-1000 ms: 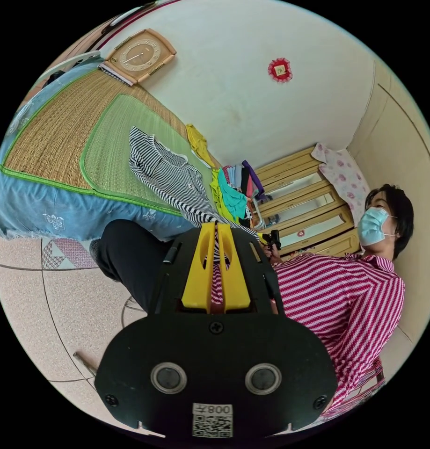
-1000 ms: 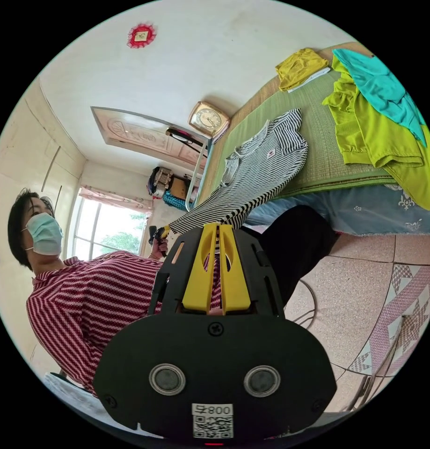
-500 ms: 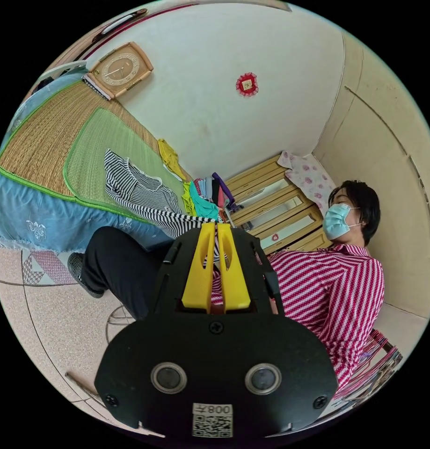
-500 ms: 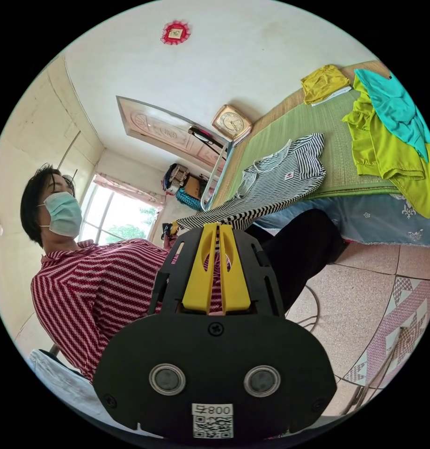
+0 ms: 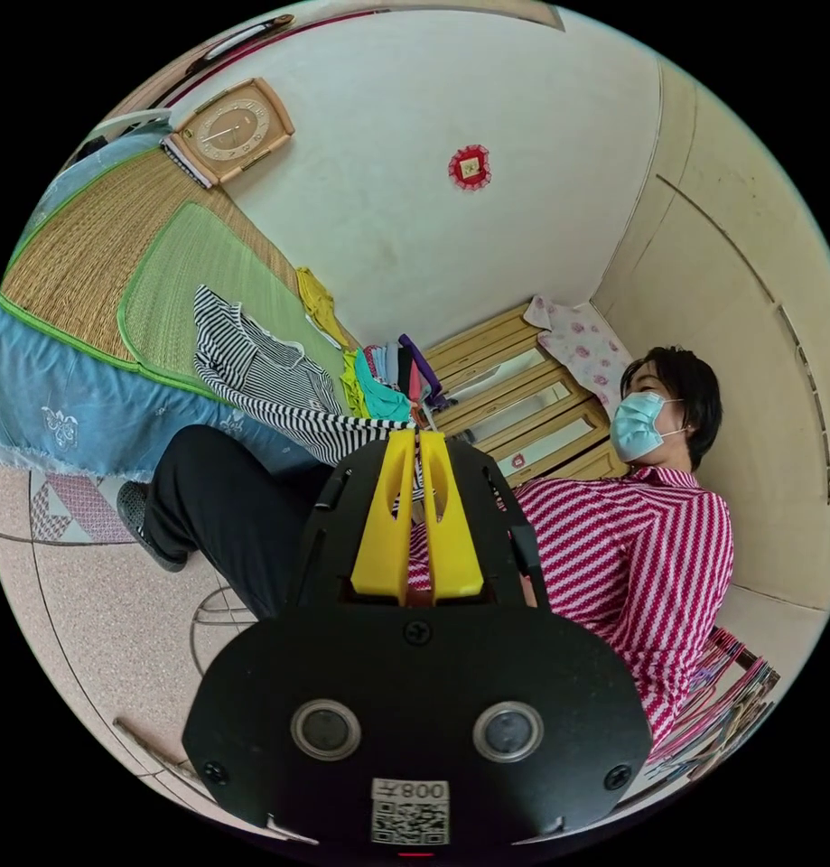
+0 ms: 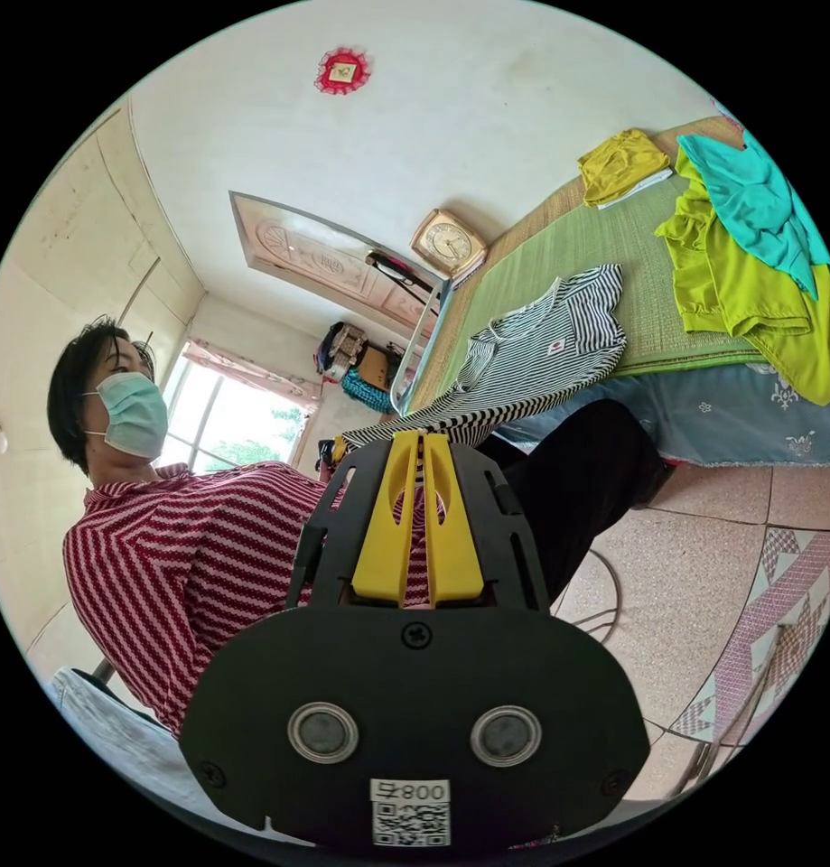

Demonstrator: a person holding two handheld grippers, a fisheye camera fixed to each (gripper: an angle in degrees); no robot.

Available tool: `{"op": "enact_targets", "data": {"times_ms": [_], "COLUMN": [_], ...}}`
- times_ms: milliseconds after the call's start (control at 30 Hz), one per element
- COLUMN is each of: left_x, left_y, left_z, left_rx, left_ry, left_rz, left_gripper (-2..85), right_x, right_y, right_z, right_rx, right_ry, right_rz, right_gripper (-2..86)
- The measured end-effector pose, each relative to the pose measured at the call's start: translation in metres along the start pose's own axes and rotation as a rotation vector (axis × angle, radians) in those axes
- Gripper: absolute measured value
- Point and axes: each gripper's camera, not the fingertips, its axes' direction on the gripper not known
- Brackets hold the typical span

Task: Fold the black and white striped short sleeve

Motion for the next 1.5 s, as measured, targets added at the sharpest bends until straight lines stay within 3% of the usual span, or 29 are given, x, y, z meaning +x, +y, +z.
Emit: {"op": "enact_targets", "data": {"times_ms": [900, 1500], "left_x": [-0.081, -0.229], "left_y": [-0.080, -0.234], "left_z": [0.017, 0.087], "left_rx": [0.102, 0.164], "left_ry": [-0.015, -0.136], "left_rz": [-0.061, -0.180], "left_gripper": [0.6, 0.6], "right_x": [0.051, 0.172], "right_y": [-0.059, -0.247], "right_z": [-0.004, 0.030], "right_rx": [0.063, 0.008], "right_ry": [0.018, 0.085], "right_rz": [0.039, 0.199], "right_gripper": [0.4, 0.3]}}
